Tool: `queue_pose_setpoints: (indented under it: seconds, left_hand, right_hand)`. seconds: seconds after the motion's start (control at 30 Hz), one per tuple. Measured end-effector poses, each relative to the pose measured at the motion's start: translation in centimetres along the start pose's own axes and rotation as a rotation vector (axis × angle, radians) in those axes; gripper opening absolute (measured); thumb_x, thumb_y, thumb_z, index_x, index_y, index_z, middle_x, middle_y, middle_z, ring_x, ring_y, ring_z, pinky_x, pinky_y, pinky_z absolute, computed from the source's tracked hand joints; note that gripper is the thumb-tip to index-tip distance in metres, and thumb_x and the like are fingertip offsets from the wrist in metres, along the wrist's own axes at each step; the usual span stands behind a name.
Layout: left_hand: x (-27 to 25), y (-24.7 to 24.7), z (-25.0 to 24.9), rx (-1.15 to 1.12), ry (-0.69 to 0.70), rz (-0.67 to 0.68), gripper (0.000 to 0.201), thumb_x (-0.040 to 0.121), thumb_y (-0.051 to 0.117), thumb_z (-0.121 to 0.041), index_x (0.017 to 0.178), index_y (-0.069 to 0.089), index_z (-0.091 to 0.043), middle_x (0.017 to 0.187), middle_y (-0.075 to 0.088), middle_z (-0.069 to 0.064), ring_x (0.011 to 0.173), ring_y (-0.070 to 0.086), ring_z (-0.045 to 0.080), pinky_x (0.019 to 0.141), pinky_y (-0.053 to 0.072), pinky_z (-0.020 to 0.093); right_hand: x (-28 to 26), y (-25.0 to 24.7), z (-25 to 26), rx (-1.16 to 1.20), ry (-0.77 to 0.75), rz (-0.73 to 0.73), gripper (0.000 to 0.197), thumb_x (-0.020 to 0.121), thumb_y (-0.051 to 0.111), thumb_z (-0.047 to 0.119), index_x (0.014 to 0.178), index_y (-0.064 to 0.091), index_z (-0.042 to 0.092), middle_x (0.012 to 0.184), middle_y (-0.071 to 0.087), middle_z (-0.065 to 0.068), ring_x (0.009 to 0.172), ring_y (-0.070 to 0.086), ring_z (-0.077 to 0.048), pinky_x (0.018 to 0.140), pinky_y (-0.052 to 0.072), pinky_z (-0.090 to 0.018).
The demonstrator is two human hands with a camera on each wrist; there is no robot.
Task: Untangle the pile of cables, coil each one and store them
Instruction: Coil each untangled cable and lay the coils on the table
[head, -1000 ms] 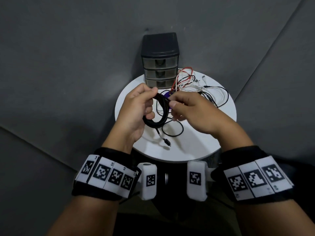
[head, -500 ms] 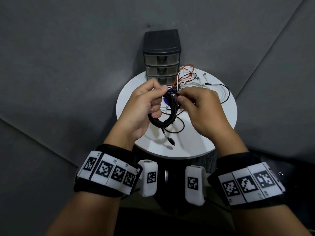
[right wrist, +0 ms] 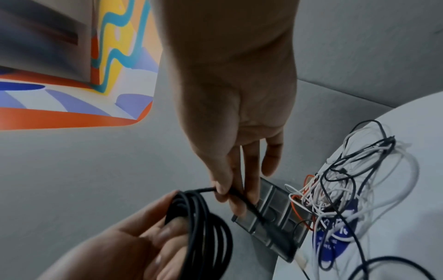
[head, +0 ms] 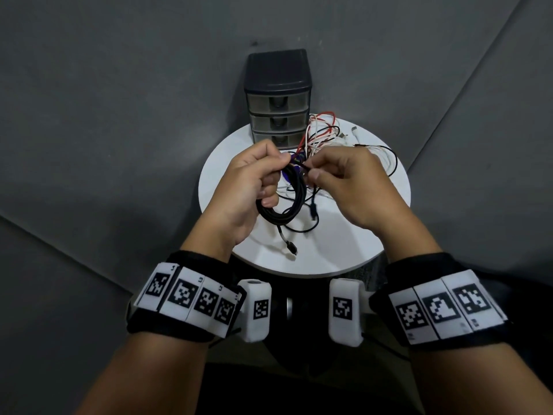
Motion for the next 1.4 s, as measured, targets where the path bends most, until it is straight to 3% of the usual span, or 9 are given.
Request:
queue_pose_setpoints:
  seconds: [0.27, 0.33, 0.5, 0.73, 0.93, 1.03, 1.17, 1.33, 1.4]
  left_hand:
    - [-0.1, 0.6, -0.1, -0.004, 0.001, -0.054, 0.010, 0.097, 0.053, -0.007, 0.088, 0.048, -0.007, 0.076, 0.014, 0.010, 0.052, 0.013, 0.013, 0.051, 0.012, 0.030]
    - [-0.2, 0.9, -0.5, -0.015, 0.008, -0.032, 0.003, 0.097, 0.051, -0.007, 0.096, 0.051, -0.004, 0.064, 0.020, -0.001, 0.050, 0.014, 0.011, 0.052, 0.012, 0.030]
    - [0.1, 1.0, -1.4, 0.027, 0.040, -0.001, 0.002, 0.097, 0.050, -0.006, 0.095, 0.051, -0.005, 0.053, 0.038, -0.012, 0.048, 0.017, 0.009, 0.053, 0.011, 0.032]
    - [0.0, 0.9, -0.5, 0.014, 0.017, -0.004, 0.012, 0.099, 0.049, -0.008, 0.098, 0.051, 0.005, 0.055, 0.031, -0.009, 0.048, 0.016, 0.010, 0.055, 0.012, 0.033]
    - [0.1, 0.8, 0.7, -0.134, -0.024, -0.094, 0.024, 0.106, 0.051, -0.020, 0.082, 0.048, -0.014, 0.064, 0.031, -0.004, 0.050, 0.024, 0.008, 0.053, 0.025, 0.025]
    - [0.2, 0.7, 0.8, -0.108, 0.005, -0.149, 0.022, 0.107, 0.051, -0.021, 0.085, 0.049, -0.018, 0.065, 0.032, -0.004, 0.052, 0.026, 0.008, 0.053, 0.029, 0.024]
    - [0.4, 0.3, 0.1, -0.039, 0.057, -0.194, 0.011, 0.107, 0.049, -0.025, 0.096, 0.051, -0.024, 0.063, 0.031, -0.006, 0.052, 0.029, 0.008, 0.051, 0.032, 0.022]
    - [0.4, 0.2, -0.3, -0.035, 0.125, -0.171, 0.018, 0.107, 0.050, -0.025, 0.089, 0.047, -0.021, 0.060, 0.027, -0.006, 0.051, 0.024, 0.010, 0.050, 0.028, 0.025]
    - [0.4, 0.2, -0.4, -0.018, 0.156, -0.169, 0.019, 0.107, 0.050, -0.025, 0.090, 0.048, -0.018, 0.059, 0.025, -0.005, 0.053, 0.022, 0.011, 0.051, 0.027, 0.027]
  right_hand:
    - [0.2, -1.0, 1.5, -0.175, -0.066, -0.190, 0.010, 0.093, 0.066, 0.013, 0.094, 0.073, 0.021, 0.079, 0.069, 0.008, 0.075, 0.066, -0.014, 0.071, 0.052, -0.025]
    - [0.2, -1.5, 2.2, -0.168, -0.077, -0.236, 0.012, 0.093, 0.065, 0.013, 0.096, 0.074, 0.020, 0.078, 0.070, 0.008, 0.074, 0.067, -0.011, 0.066, 0.048, -0.016]
    - [0.2, -1.6, 2.2, 0.021, -0.093, -0.244, 0.014, 0.094, 0.061, 0.003, 0.096, 0.073, 0.012, 0.074, 0.071, -0.001, 0.065, 0.067, -0.014, 0.068, 0.056, -0.028]
    - [0.6, -0.2, 0.2, 0.263, 0.032, -0.110, 0.016, 0.097, 0.056, -0.006, 0.100, 0.070, -0.001, 0.076, 0.071, -0.011, 0.062, 0.064, -0.013, 0.065, 0.055, -0.026]
    - [0.6, 0.9, -0.1, 0.259, 0.061, -0.039, 0.019, 0.098, 0.055, -0.002, 0.101, 0.074, 0.000, 0.087, 0.073, -0.015, 0.073, 0.067, -0.015, 0.068, 0.057, -0.028]
    - [0.3, 1.3, -0.2, 0.324, 0.103, 0.002, 0.023, 0.095, 0.057, 0.017, 0.091, 0.073, 0.001, 0.085, 0.069, -0.020, 0.075, 0.062, -0.020, 0.078, 0.059, -0.050]
    - [0.0, 2.6, 0.2, 0.176, 0.039, 0.069, 0.033, 0.078, 0.077, 0.040, 0.089, 0.066, 0.011, 0.086, 0.069, -0.013, 0.080, 0.062, -0.034, 0.079, 0.052, -0.052]
    - [0.8, 3.2, 0.5, 0.223, 0.031, 0.204, 0.032, 0.078, 0.083, 0.033, 0.088, 0.065, 0.008, 0.082, 0.066, -0.011, 0.076, 0.059, -0.018, 0.085, 0.053, -0.056]
    - [0.9, 3.2, 0.6, 0.251, 0.052, 0.276, 0.032, 0.081, 0.082, 0.025, 0.092, 0.064, 0.001, 0.080, 0.062, -0.009, 0.075, 0.055, -0.015, 0.076, 0.052, -0.046]
Point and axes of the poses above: each hand's wrist, its own x-axis towards the middle knuckle, its own y-axis out of the palm, z = x × y, the point moved 5 cm from there along x, towards the middle knuckle
